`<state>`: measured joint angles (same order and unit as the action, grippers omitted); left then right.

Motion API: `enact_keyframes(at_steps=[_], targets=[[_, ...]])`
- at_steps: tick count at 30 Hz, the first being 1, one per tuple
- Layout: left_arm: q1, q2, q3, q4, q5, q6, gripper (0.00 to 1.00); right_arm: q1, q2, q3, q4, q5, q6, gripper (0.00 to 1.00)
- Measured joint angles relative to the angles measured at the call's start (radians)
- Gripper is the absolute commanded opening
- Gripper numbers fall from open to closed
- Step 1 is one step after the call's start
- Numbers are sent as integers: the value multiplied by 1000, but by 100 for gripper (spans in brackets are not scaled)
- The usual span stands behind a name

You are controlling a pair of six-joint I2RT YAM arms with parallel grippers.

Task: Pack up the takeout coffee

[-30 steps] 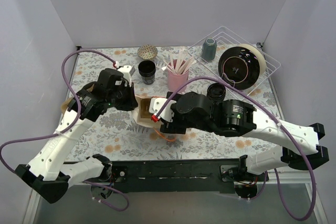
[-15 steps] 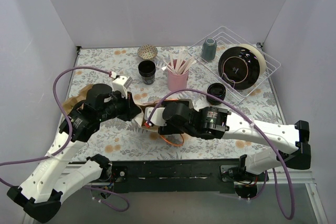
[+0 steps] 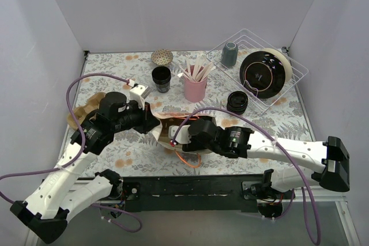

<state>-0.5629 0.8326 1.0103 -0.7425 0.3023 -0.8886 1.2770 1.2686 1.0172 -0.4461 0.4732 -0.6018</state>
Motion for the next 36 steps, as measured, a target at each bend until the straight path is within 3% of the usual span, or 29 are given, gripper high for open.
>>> enact_keyframes(at_steps=[10,23,36], targets=[[0,-23,-58,64,2,73,0,-53,-2,-51,128,-24,-72,18],[0,-27,-73,92,-30,169,0,-67,47,-23,77,4,-56,17],[0,-37,-103,107,5,150,0,-142,90,-83,215,32,-92,17]])
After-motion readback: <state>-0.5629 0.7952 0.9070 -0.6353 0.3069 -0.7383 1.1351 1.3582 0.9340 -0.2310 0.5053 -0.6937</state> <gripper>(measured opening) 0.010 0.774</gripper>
